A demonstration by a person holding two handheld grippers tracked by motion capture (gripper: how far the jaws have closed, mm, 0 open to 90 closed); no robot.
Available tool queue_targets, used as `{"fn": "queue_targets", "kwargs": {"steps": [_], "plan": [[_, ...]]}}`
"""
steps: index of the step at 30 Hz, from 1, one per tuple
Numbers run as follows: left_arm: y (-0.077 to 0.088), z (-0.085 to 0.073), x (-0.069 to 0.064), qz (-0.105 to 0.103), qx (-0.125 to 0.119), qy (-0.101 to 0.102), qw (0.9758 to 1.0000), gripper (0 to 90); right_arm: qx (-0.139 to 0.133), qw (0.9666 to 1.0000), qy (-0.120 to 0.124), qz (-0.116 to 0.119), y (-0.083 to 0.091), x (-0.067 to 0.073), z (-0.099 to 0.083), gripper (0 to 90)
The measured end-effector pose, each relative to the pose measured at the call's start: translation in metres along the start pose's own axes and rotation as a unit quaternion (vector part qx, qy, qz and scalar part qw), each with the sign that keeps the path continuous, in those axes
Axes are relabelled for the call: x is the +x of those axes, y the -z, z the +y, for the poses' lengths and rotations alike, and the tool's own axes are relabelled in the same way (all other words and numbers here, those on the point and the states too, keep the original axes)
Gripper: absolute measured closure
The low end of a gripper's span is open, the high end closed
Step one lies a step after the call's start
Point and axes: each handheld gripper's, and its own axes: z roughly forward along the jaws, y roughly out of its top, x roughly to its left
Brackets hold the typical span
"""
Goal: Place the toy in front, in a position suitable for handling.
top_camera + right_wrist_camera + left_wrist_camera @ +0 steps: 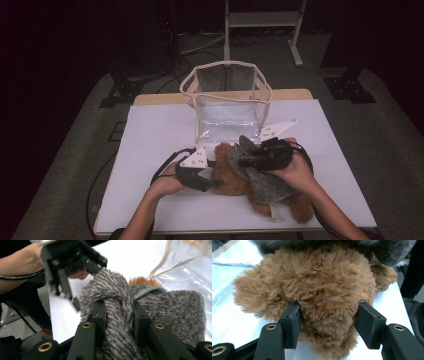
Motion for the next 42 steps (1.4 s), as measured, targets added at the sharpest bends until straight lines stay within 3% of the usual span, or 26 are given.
{"fn": "queue_targets", "kwargs": {"steps": [3, 7, 8, 12, 17, 18, 20, 21, 23, 28, 32, 34, 38, 42], "plan": [[0.000, -0.001, 0.001, -0.002, 0.003, -0.003, 1.0000, 41.8, 0.028, 0.9996, 0.000, 0.010, -0.020, -0.008, 0.014, 68.8], [0.000, -0.001, 0.000, -0.004, 0.005, -0.007, 1.0000, 41.6, 0.043, 0.9988, -0.006, 0.022, -0.040, -0.016, 0.027, 68.7], [-0.001, 0.000, -0.001, -0.005, 0.010, -0.012, 0.9999, 41.6, 0.061, 0.9977, -0.018, 0.025, -0.058, -0.023, 0.035, 68.6], [0.001, -0.004, 0.001, -0.001, 0.011, -0.014, 0.9998, 40.7, 0.074, 0.9965, -0.031, 0.024, -0.075, -0.030, 0.040, 68.6], [0.002, -0.005, 0.003, -0.001, 0.008, -0.017, 0.9998, 38.3, 0.057, 0.9979, -0.027, 0.016, -0.060, -0.026, 0.033, 68.7], [0.001, -0.005, 0.004, 0.000, 0.008, -0.016, 0.9998, 37.9, 0.046, 0.9988, -0.017, 0.007, -0.045, -0.019, 0.026, 68.7], [0.001, -0.006, 0.004, 0.002, 0.010, -0.014, 0.9999, 37.5, 0.043, 0.9989, -0.016, 0.004, -0.039, -0.016, 0.022, 68.7], [0.001, -0.006, 0.004, 0.005, 0.007, -0.011, 0.9999, 37.4, 0.035, 0.9993, -0.015, -0.004, -0.022, -0.004, 0.010, 68.5], [0.001, -0.006, 0.005, 0.006, 0.008, -0.008, 0.9999, 37.3, 0.029, 0.9993, -0.009, -0.020, -0.007, 0.007, -0.002, 68.4], [0.001, -0.006, 0.007, 0.012, 0.009, -0.002, 0.9999, 35.4, 0.013, 0.9990, -0.007, -0.042, 0.016, 0.036, -0.030, 68.4], [0.003, -0.010, 0.008, 0.017, 0.023, -0.003, 0.9996, 25.8, 0.012, 0.9979, -0.004, -0.063, 0.015, 0.047, -0.048, 68.1], [0.004, -0.013, 0.009, 0.020, 0.018, -0.004, 0.9996, 23.4, 0.005, 0.9973, -0.006, -0.072, 0.015, 0.047, -0.054, 68.2], [-0.005, -0.013, 0.007, 0.004, 0.020, -0.003, 0.9998, 24.3, 0.001, 0.9968, -0.007, -0.080, 0.012, 0.040, -0.062, 68.8], [-0.008, -0.008, 0.003, 0.005, 0.014, -0.007, 0.9999, 27.0, -0.002, 0.9959, 0.004, -0.090, 0.012, 0.035, -0.059, 69.0]]}}
